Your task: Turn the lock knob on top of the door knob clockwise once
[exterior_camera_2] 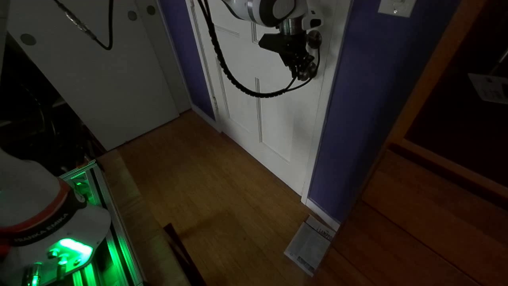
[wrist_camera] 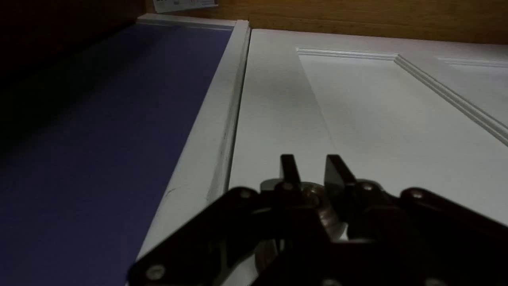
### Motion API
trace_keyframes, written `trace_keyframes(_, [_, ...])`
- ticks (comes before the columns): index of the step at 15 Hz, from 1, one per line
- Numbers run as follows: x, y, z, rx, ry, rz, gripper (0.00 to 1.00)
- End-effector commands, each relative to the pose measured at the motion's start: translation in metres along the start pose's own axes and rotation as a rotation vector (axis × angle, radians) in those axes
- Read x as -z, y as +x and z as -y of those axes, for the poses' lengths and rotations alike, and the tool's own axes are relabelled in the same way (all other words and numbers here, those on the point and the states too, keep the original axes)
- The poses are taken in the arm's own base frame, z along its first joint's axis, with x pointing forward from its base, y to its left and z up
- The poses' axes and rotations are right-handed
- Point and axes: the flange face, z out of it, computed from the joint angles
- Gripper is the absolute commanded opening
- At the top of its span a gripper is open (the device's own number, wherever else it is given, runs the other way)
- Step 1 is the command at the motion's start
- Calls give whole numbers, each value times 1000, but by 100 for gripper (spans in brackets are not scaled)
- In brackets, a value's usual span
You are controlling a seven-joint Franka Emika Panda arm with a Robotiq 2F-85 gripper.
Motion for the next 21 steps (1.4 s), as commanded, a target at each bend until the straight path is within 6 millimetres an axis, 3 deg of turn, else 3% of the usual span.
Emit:
trace_keyframes(1, [-9,11,0,2,13,39,28])
trace_keyframes(5, [-12,19,0,-4,6,40,17])
trace_keyframes(6, [-13,21,-1,-7,4,35,6])
trace_keyframes(8, [-16,24,-3,-10,-4,28,7])
trace_keyframes(9, [-18,24,-4,-11,-1,32,0])
trace_keyframes(16, [-17,27,-4,-4,26,28,1])
trace_keyframes(21, [-24,20,-29,32,211,17,1])
